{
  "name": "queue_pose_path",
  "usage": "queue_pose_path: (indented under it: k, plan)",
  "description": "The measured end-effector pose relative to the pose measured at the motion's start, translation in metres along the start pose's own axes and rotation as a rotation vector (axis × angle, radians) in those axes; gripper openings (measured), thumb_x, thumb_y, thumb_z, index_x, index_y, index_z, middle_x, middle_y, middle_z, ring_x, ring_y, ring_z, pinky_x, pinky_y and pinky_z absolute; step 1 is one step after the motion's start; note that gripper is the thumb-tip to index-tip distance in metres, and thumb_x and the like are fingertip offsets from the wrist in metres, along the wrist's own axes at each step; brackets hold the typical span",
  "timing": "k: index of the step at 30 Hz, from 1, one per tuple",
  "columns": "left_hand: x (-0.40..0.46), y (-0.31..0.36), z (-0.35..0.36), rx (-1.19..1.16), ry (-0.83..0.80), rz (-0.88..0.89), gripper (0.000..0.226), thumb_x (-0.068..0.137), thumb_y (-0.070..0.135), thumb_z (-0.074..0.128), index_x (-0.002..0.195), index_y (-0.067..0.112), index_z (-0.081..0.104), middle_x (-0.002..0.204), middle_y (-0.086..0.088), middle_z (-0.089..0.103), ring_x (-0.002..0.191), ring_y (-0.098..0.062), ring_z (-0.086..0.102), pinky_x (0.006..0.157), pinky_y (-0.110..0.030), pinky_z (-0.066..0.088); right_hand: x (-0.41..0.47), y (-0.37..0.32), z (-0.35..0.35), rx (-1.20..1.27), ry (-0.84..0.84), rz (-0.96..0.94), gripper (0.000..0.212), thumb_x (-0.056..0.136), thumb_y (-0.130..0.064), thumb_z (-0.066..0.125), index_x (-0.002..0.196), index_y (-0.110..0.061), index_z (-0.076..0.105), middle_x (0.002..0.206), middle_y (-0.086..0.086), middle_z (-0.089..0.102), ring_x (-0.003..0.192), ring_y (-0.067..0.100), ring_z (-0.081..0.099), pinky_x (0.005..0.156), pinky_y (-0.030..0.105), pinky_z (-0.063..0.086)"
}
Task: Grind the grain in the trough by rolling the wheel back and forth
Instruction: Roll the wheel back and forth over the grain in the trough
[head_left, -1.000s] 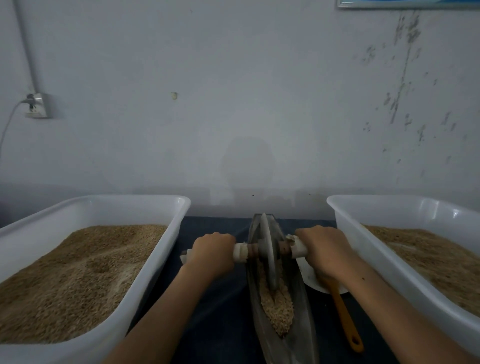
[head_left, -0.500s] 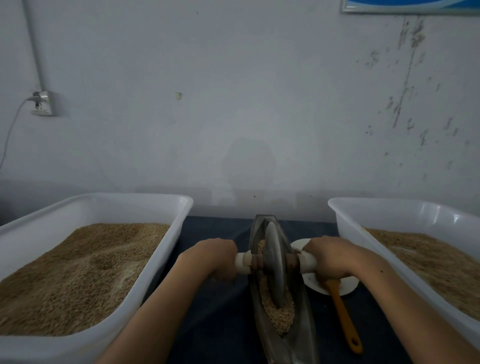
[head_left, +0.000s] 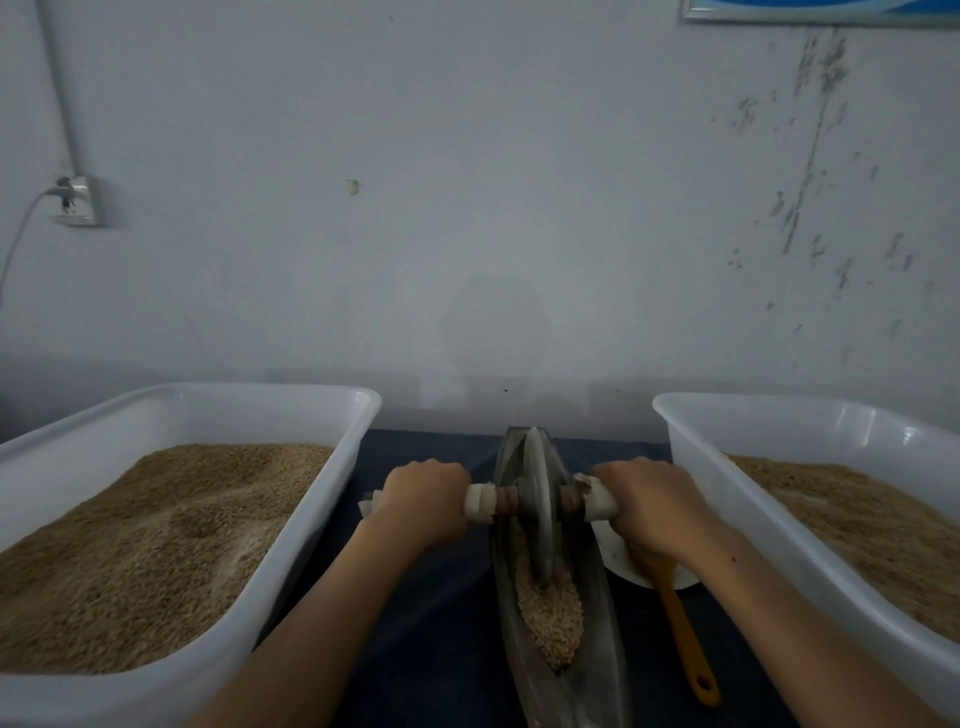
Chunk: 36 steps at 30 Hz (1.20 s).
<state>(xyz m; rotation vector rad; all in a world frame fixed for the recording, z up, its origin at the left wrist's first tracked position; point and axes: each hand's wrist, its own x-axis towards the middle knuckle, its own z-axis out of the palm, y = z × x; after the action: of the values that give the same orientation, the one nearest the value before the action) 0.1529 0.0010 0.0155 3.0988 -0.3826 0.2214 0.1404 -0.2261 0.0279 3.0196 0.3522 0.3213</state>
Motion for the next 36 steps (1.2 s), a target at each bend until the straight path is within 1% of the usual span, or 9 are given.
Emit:
queue_pose_path:
  k: [6, 9, 13, 18, 22, 25, 29, 32, 36]
  plan:
    - [-0.001, -0.003, -0.010, -0.075, -0.329, -0.009, 0.030, 0.082, 0.023, 0.070, 0.108, 0.014, 0.059, 0.100, -0.003, 0.064, 0.087, -0.017, 0.059, 0.080, -0.030, 0.048, 0.000, -0.001, -0.018, -0.042, -0.315, -0.009, 0.026, 0.083, -0.018, 0.064, 0.108, -0.022, 0.059, 0.097, -0.001, 0.061, 0.087, 0.015, 0.058, 0.073, 0.027, 0.045]
    - [-0.001, -0.003, -0.010, -0.100, -0.398, 0.001, 0.010, 0.082, 0.020, 0.069, 0.084, 0.017, 0.059, 0.076, 0.001, 0.063, 0.070, -0.012, 0.061, 0.075, -0.028, 0.050, -0.001, -0.001, -0.021, -0.028, -0.392, 0.001, 0.031, 0.082, -0.019, 0.066, 0.113, -0.019, 0.061, 0.105, 0.002, 0.064, 0.092, 0.016, 0.061, 0.075, 0.028, 0.048]
    - [-0.001, -0.002, -0.010, -0.091, -0.358, -0.002, 0.019, 0.081, 0.021, 0.069, 0.071, 0.021, 0.052, 0.069, 0.003, 0.060, 0.068, -0.013, 0.061, 0.076, -0.030, 0.052, -0.001, 0.000, -0.019, 0.002, -0.400, 0.000, 0.033, 0.083, -0.019, 0.066, 0.115, -0.020, 0.059, 0.107, 0.003, 0.064, 0.096, 0.017, 0.062, 0.080, 0.028, 0.049]
    - [0.000, 0.000, -0.007, -0.044, -0.249, -0.027, 0.026, 0.082, 0.026, 0.068, 0.104, 0.017, 0.058, 0.093, 0.000, 0.061, 0.084, -0.016, 0.057, 0.081, -0.031, 0.048, 0.003, 0.003, -0.007, 0.002, -0.232, -0.003, 0.028, 0.084, -0.018, 0.061, 0.111, -0.025, 0.060, 0.102, -0.001, 0.065, 0.092, 0.017, 0.061, 0.077, 0.029, 0.049]
    - [-0.001, 0.006, -0.002, 0.063, 0.020, -0.028, 0.022, 0.086, 0.027, 0.062, 0.106, 0.018, 0.057, 0.102, -0.001, 0.063, 0.091, -0.018, 0.059, 0.075, -0.029, 0.041, 0.002, 0.004, 0.003, 0.037, -0.049, 0.007, 0.016, 0.086, -0.016, 0.054, 0.088, -0.031, 0.051, 0.097, -0.005, 0.065, 0.090, 0.017, 0.062, 0.078, 0.033, 0.050]
    - [-0.002, 0.007, -0.001, 0.067, 0.093, -0.030, 0.021, 0.088, 0.026, 0.059, 0.109, 0.020, 0.056, 0.106, -0.001, 0.062, 0.096, -0.018, 0.059, 0.076, -0.029, 0.039, 0.002, 0.004, 0.006, 0.063, -0.014, 0.010, 0.018, 0.086, -0.016, 0.054, 0.086, -0.033, 0.049, 0.096, -0.006, 0.065, 0.089, 0.017, 0.062, 0.075, 0.031, 0.047]
    - [-0.004, 0.007, -0.002, 0.067, 0.038, -0.032, 0.022, 0.088, 0.025, 0.059, 0.109, 0.018, 0.056, 0.106, -0.002, 0.062, 0.096, -0.019, 0.059, 0.076, -0.029, 0.040, 0.002, 0.003, 0.001, 0.032, -0.090, 0.007, 0.016, 0.086, -0.016, 0.056, 0.094, -0.029, 0.055, 0.101, -0.003, 0.065, 0.092, 0.018, 0.061, 0.076, 0.029, 0.046]
    - [-0.003, 0.003, -0.006, 0.014, -0.104, -0.026, 0.024, 0.085, 0.024, 0.063, 0.108, 0.016, 0.057, 0.100, -0.001, 0.062, 0.090, -0.017, 0.058, 0.078, -0.028, 0.043, 0.004, 0.001, -0.009, -0.003, -0.239, 0.010, 0.030, 0.086, -0.019, 0.062, 0.115, -0.025, 0.057, 0.109, 0.000, 0.064, 0.097, 0.017, 0.061, 0.082, 0.028, 0.048]
    - [-0.001, -0.002, -0.007, -0.063, -0.311, -0.027, 0.033, 0.083, 0.024, 0.068, 0.113, 0.015, 0.057, 0.102, -0.002, 0.062, 0.088, -0.015, 0.057, 0.080, -0.029, 0.046, 0.003, 0.002, -0.016, 0.013, -0.390, 0.026, 0.041, 0.083, -0.021, 0.067, 0.123, -0.021, 0.056, 0.112, 0.002, 0.063, 0.099, 0.017, 0.060, 0.084, 0.029, 0.048]
